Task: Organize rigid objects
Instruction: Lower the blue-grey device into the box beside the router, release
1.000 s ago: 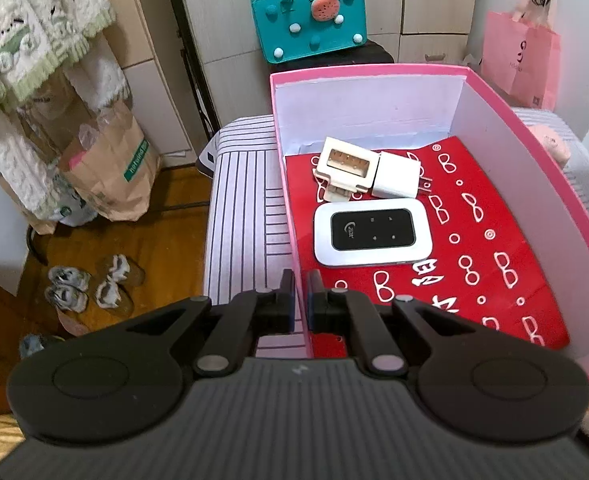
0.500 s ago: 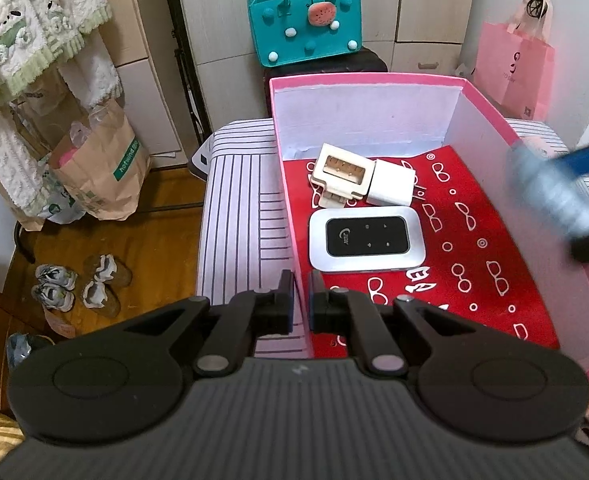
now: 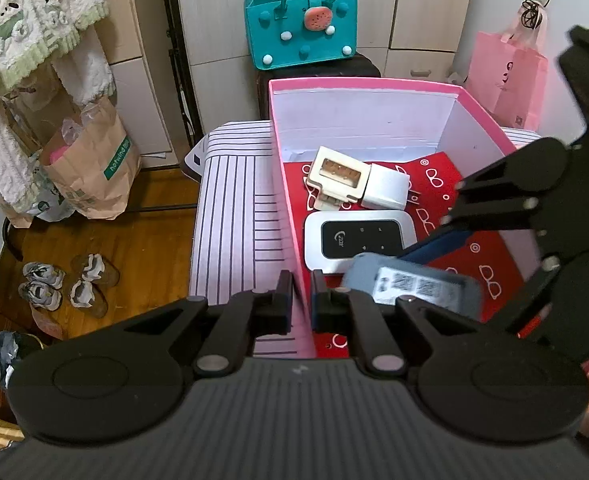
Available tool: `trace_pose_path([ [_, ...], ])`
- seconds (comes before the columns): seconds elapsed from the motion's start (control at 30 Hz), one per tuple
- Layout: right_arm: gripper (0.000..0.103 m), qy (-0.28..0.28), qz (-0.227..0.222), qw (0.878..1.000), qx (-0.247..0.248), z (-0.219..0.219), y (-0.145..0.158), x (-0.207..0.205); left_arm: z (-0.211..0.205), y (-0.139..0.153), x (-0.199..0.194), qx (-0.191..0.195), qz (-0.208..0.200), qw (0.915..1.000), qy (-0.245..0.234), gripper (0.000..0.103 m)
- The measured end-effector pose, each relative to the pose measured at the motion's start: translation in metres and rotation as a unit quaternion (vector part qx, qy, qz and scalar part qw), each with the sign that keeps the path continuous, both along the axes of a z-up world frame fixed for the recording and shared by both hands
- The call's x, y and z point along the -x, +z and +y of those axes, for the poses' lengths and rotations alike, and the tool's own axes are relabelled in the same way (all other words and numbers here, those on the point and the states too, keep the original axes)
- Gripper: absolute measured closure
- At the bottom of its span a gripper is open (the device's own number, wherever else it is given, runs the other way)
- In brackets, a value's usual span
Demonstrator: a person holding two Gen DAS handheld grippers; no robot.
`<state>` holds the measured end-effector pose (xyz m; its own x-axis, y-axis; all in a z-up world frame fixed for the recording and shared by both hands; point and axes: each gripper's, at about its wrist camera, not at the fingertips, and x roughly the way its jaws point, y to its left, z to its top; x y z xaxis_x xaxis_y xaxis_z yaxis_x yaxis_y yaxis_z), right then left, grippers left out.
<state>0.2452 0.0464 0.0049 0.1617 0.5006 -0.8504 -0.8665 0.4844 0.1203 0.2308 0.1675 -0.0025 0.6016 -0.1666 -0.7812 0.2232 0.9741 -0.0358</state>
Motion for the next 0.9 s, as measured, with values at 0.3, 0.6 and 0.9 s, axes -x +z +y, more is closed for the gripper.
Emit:
trace_pose_path([
  [0.3, 0.036, -0.027, -0.017, 0.999, -0.004, -0.008, 0.009, 0.003, -0.001, -0.001, -0.002, -0.003, -0.006, 0.9999, 0.011, 0.097],
  [0.6, 0.034, -0.125, -0.041, 0.989, -0.067, -0.092, 0.063, 0.008, -0.002, 0.001, -0.003, -0.013, -0.007, 0.9999, 0.007, 0.097],
  [0.9, 0.034, -0.236, -0.071, 0.965, -0.084, -0.194, 0.078, 0.023, -0.010, 0.003, -0.001, -0.037, -0.014, 0.9992, 0.012, 0.098],
])
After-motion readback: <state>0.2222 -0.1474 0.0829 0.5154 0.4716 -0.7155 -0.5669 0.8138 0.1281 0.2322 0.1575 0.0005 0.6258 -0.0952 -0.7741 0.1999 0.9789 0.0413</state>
